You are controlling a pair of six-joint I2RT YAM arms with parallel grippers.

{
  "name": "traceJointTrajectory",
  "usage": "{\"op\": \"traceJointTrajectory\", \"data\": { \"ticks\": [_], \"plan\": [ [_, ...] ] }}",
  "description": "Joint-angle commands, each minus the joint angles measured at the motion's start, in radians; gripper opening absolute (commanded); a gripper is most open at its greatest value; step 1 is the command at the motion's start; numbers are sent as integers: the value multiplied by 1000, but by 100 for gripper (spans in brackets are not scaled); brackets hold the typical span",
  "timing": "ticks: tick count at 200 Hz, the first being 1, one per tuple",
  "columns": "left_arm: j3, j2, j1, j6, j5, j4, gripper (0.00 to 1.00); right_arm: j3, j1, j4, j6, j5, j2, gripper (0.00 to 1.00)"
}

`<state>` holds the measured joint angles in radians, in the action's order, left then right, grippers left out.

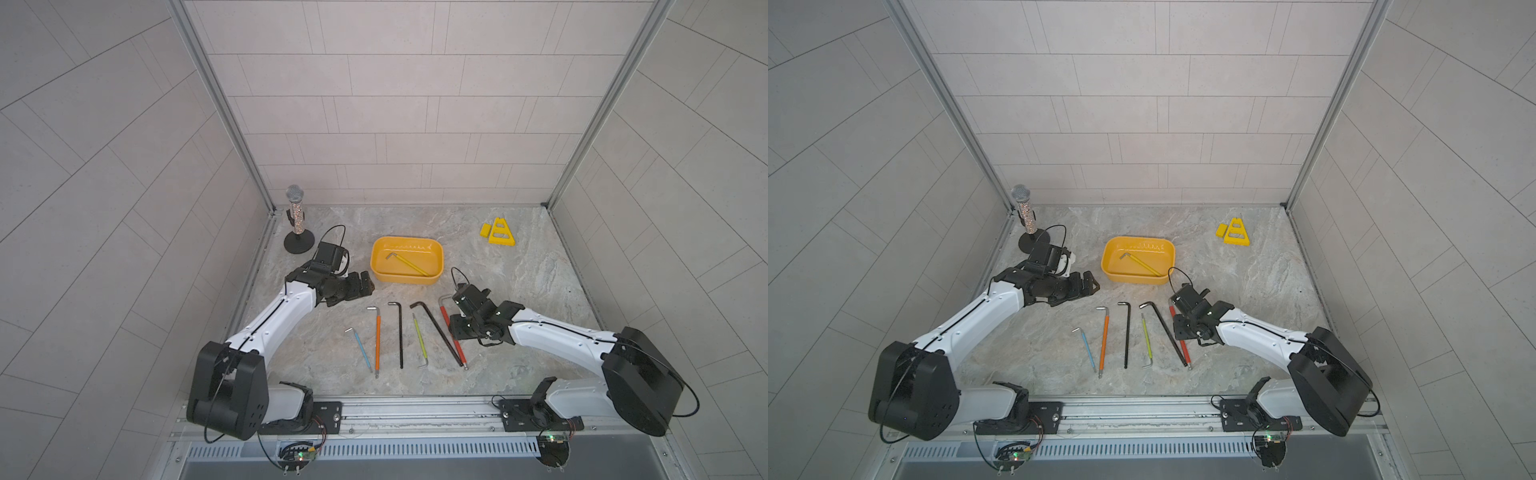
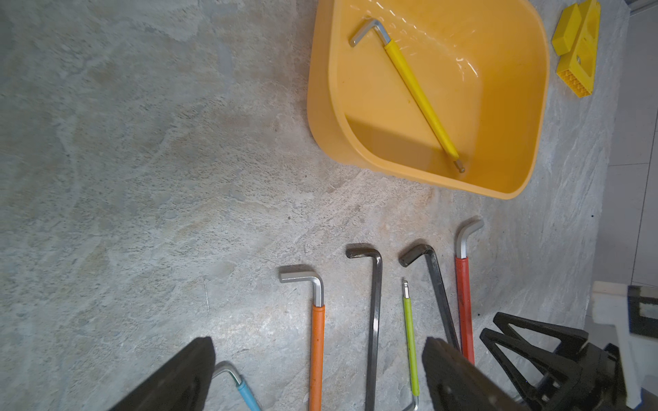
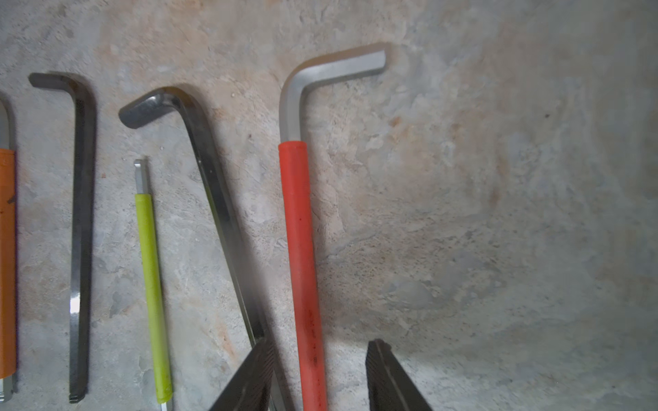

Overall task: Put the hex key on the desktop into the storage box
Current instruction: Pick up the Allen key from the center of the board.

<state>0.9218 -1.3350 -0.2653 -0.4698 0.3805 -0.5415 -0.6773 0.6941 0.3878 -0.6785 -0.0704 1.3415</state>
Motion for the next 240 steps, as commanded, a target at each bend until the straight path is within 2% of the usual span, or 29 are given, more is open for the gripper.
{"op": "traceJointTrajectory", "data": {
  "ticks": [1,57,102,175,240],
  "plan": [
    [18,14,-5,17,-6,-23,99,-29,7,-7,0,37,32,46],
    [17,13,-5,17,-5,-21,99,-64,28,-2,11,61,109,45],
    [16,13,-5,14,1,-20,99,-95,50,57,22,182,170,44],
    [17,15,-5,14,0,-17,99,-77,79,3,-7,168,244,43],
    [13,25,-5,13,0,-15,99,-73,99,-5,-37,187,276,37]
  ]
}}
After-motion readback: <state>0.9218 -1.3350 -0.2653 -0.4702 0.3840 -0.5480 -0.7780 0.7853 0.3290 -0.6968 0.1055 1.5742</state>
